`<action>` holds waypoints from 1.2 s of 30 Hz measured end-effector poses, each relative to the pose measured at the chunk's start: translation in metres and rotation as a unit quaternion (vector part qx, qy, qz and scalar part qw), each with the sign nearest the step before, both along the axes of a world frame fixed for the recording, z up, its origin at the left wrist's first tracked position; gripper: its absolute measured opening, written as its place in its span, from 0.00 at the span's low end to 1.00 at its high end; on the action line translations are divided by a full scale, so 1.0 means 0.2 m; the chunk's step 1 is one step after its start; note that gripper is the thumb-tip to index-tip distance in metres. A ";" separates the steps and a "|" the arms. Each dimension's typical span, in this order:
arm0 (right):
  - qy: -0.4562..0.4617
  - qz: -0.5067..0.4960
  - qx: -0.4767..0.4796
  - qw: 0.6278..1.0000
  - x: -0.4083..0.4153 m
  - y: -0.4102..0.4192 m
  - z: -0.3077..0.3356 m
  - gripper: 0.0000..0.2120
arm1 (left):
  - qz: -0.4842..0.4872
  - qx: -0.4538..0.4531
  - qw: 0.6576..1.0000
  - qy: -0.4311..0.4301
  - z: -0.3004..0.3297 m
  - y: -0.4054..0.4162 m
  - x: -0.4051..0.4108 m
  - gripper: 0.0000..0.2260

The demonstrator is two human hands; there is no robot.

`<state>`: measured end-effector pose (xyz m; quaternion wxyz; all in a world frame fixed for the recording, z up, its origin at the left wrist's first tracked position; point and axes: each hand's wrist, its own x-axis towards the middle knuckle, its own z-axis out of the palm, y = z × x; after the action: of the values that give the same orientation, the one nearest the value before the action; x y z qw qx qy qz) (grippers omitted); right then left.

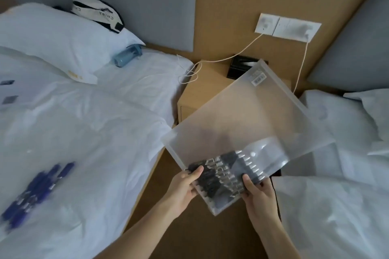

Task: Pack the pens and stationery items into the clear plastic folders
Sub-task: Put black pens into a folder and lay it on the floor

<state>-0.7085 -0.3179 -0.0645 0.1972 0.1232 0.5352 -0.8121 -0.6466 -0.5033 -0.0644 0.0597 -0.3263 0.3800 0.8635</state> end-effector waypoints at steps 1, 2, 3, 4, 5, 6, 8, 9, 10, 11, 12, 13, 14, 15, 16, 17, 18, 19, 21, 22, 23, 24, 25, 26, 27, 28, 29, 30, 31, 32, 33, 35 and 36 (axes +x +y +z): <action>0.002 0.001 -0.001 1.000 0.00 -0.01 -0.12 0.17 | -0.004 -0.008 1.000 -0.004 -0.12 -0.01 -0.02 0.21; 0.001 -0.003 -0.004 1.000 -0.01 -0.02 -0.23 0.17 | -0.006 -0.012 1.000 -0.011 -0.24 -0.02 -0.04 0.21; 0.002 -0.006 -0.005 1.000 -0.02 -0.02 -0.36 0.18 | -0.007 -0.017 1.000 -0.016 -0.37 -0.03 -0.06 0.21; 0.000 -0.002 0.000 1.000 -0.03 -0.04 -0.43 0.18 | -0.012 -0.028 0.999 -0.019 -0.44 -0.05 -0.07 0.19; 0.003 -0.001 0.002 1.000 -0.05 -0.03 -0.58 0.17 | -0.018 -0.037 0.999 -0.019 -0.59 -0.05 -0.10 0.18; 0.003 -0.005 0.006 1.000 -0.06 -0.02 -0.73 0.17 | -0.023 -0.047 0.998 -0.022 -0.74 -0.04 -0.11 0.18; 0.004 -0.011 0.020 1.000 -0.10 -0.02 -1.04 0.24 | -0.042 -0.078 0.996 -0.025 -1.05 -0.04 -0.16 0.19; 0.000 -0.010 0.031 0.999 -0.12 -0.01 -1.20 0.30 | -0.055 -0.095 0.994 -0.029 -1.22 -0.04 -0.17 0.20; -0.006 -0.008 0.036 0.999 -0.13 0.01 -1.36 0.32 | -0.067 -0.110 0.991 -0.033 -1.38 -0.04 -0.18 0.21; -0.015 -0.006 0.040 0.999 -0.13 0.02 -1.52 0.29 | -0.082 -0.129 0.988 -0.039 -1.54 -0.03 -0.17 0.21; -0.026 0.001 0.041 0.999 -0.13 0.04 -1.69 0.27 | -0.098 -0.146 0.983 -0.043 -1.69 -0.03 -0.17 0.22; -0.035 0.009 0.044 0.998 -0.13 0.06 -1.85 0.27 | -0.115 -0.164 0.979 -0.047 -1.86 -0.04 -0.16 0.22; -0.045 0.017 0.052 0.997 -0.13 0.07 -2.01 0.27 | -0.135 -0.187 0.972 -0.054 -2.01 -0.05 -0.15 0.21; -0.053 0.024 0.063 0.996 -0.13 0.08 -2.17 0.23 | -0.156 -0.212 0.963 -0.063 -2.16 -0.07 -0.15 0.19; -0.057 0.032 0.080 0.995 -0.11 0.09 -2.32 0.17 | -0.174 -0.234 0.954 -0.071 -2.30 -0.08 -0.14 0.17; -0.059 0.042 0.105 0.992 -0.10 0.10 -2.45 0.12 | -0.182 -0.251 0.948 -0.077 -2.43 -0.09 -0.12 0.14; -0.061 0.054 0.126 0.989 -0.08 0.10 -2.58 0.09 | -0.184 -0.263 0.943 -0.084 -2.55 -0.10 -0.11 0.12; -0.058 0.064 0.137 0.987 -0.07 0.11 -2.70 0.07 | -0.186 -0.273 0.940 -0.090 -2.66 -0.11 -0.09 0.11; -0.049 0.080 0.145 0.985 -0.03 0.10 -2.91 0.03 | -0.195 -0.282 0.935 -0.087 -2.85 -0.13 -0.07 0.11; -0.043 0.088 0.162 0.982 -0.01 0.10 -2.99 0.02 | -0.204 -0.288 0.932 -0.083 -2.92 -0.14 -0.06 0.12; -0.039 0.099 0.189 0.976 0.01 0.09 -3.06 0.02 | -0.212 -0.298 0.927 -0.083 -2.99 -0.15 -0.04 0.12; -0.033 0.112 0.220 0.968 0.04 0.10 -3.11 0.04 | -0.221 -0.310 0.920 -0.091 -3.04 -0.16 -0.03 0.13; -0.028 0.126 0.249 0.960 0.07 0.10 -3.14 0.07 | -0.229 -0.319 0.914 -0.105 -3.08 -0.17 -0.02 0.13; -0.025 0.138 0.274 0.951 0.09 0.10 -3.16 0.09 | -0.237 -0.320 0.909 -0.120 -3.11 -0.16 0.00 0.13; -0.028 0.148 0.296 0.943 0.12 0.11 -3.17 0.11 | -0.244 -0.314 0.908 -0.134 -3.13 -0.15 0.03 0.13; -0.036 0.163 0.312 0.935 0.14 0.11 -3.18 0.12 | -0.246 -0.308 0.907 -0.148 -3.14 -0.14 0.05 0.12; -0.048 0.178 0.324 0.928 0.15 0.11 -3.18 0.14 | -0.243 -0.300 0.908 -0.161 -3.16 -0.13 0.08 0.13; -0.059 0.190 0.331 0.922 0.16 0.10 -3.19 0.15 | -0.233 -0.294 0.911 -0.170 -3.17 -0.12 0.10 0.13; -0.067 0.195 0.335 0.920 0.16 0.10 -3.19 0.15 | -0.220 -0.292 0.914 -0.176 -3.18 -0.12 0.10 0.13; -0.071 0.193 0.336 0.919 0.15 0.09 -3.20 0.15 | -0.205 -0.293 0.917 -0.179 -3.19 -0.12 0.09 0.13; -0.070 0.191 0.338 0.919 0.14 0.09 -3.21 0.15 | -0.189 -0.297 0.919 -0.178 -3.20 -0.12 0.07 0.13; -0.064 0.197 0.351 0.913 0.11 0.10 -3.23 0.15 | -0.145 -0.294 0.928 -0.180 -3.23 -0.12 0.03 0.13; -0.055 0.203 0.365 0.907 0.09 0.11 -3.24 0.15 | -0.131 -0.295 0.929 -0.180 -3.23 -0.11 0.01 0.13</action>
<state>-0.6896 -0.2956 -0.7130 0.3279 0.1198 0.7960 -0.4944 -0.6439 -0.5262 -0.7101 0.1407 -0.4260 0.6400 0.6238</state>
